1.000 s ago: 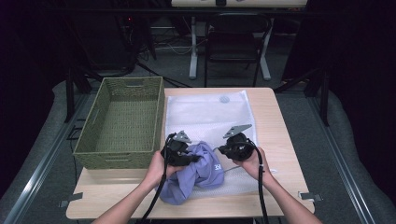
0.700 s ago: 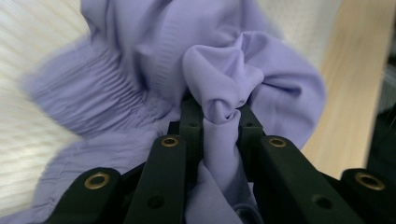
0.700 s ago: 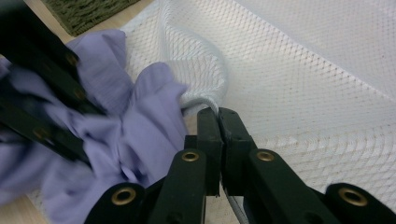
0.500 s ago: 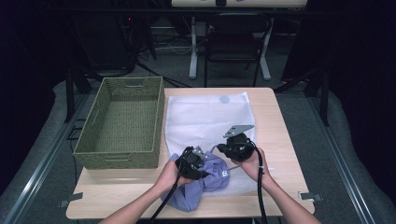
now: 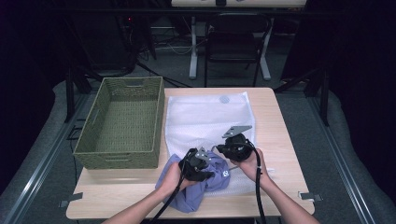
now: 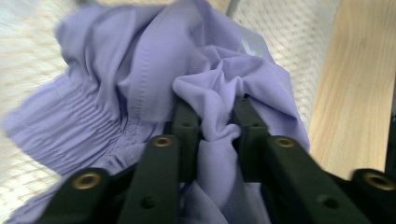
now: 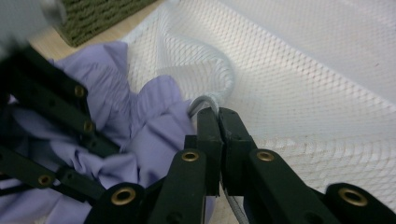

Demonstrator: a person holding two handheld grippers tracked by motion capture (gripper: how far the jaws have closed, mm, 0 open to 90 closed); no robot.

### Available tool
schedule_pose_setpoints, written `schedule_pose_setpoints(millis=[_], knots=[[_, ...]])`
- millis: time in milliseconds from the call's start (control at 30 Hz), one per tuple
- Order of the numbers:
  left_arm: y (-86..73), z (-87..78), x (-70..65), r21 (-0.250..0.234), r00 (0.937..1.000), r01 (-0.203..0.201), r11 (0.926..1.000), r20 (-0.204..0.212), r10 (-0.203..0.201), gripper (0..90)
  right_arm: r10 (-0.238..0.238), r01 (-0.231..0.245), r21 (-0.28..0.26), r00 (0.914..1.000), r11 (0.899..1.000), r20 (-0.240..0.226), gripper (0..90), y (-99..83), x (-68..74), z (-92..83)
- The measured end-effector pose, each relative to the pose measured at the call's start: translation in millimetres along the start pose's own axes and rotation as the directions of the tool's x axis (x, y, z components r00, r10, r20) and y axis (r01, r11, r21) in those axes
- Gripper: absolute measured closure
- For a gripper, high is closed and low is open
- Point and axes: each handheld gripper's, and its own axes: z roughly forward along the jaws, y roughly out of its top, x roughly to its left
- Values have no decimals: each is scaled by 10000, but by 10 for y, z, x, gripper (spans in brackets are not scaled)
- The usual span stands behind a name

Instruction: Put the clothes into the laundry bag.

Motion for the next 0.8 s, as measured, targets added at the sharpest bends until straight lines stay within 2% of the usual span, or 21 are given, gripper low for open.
schedule_pose_setpoints(millis=[100, 233, 333, 400, 467, 500, 567, 600, 667, 700, 733, 767, 800], knots=[[-14, 57, 10, 393, 9998, 15, 9992, 192, -22, 798, 128, -128, -421, 9999, 9990, -13, 885, 43, -12, -91], [-26, 77, 49, 429, 9993, 290, 9987, 230, -300, 798, 264, -281, -935, 9995, 9952, -190, 884, 72, -2, -190], [-30, 45, 79, 346, 9985, 533, 9980, 111, -537, 786, 127, -150, -742, 9994, 9971, -325, 883, 53, 23, -165], [-12, -19, 93, 145, 9962, 871, 9961, -102, -870, 673, -54, 40, -457, 9996, 9989, -295, 882, 20, 37, -128], [19, -119, 98, -153, 9945, 961, 9953, -414, -966, 531, -151, 143, -273, 9994, 9995, -301, 880, -11, 44, -102], [32, -173, 99, -302, 9925, 961, 9949, -729, -981, 482, -125, 119, -198, 9995, 9997, -292, 880, -21, 46, -98], [34, -259, 98, -605, 9831, 874, 9943, -1561, -959, 417, -76, 70, -182, 9994, 9998, -330, 880, -32, 27, -91], [28, -281, 112, -699, 9783, 940, 9931, -1784, -1051, 399, -14, 8, -174, 9995, 9998, -330, 880, -35, 20, -90], [9, -267, 158, -624, 9723, 1164, 9912, -1965, -1266, 350, -8, 4, -153, 9995, 9999, -305, 881, -42, -2, -80], [-2, -233, 176, -549, 9669, 1299, 9900, -2141, -1387, 322, -6, 2, -117, 9995, 9999, -301, 881, -46, -12, -69], [-17, -194, 198, -509, 9649, 1434, 9884, -2150, -1510, 306, 32, -34, -71, 9996, 10000, -295, 881, -51, -17, -55], [-30, -147, 219, -387, 9647, 1546, 9872, -2095, -1593, 303, 45, -46, -21, 9995, 10000, -304, 881, -57, -17, -40], [-44, -110, 240, -202, 9672, 1617, 9866, -1951, -1625, 304, 20, -18, 59, 9994, 10000, -335, 881, -63, -18, -24]])
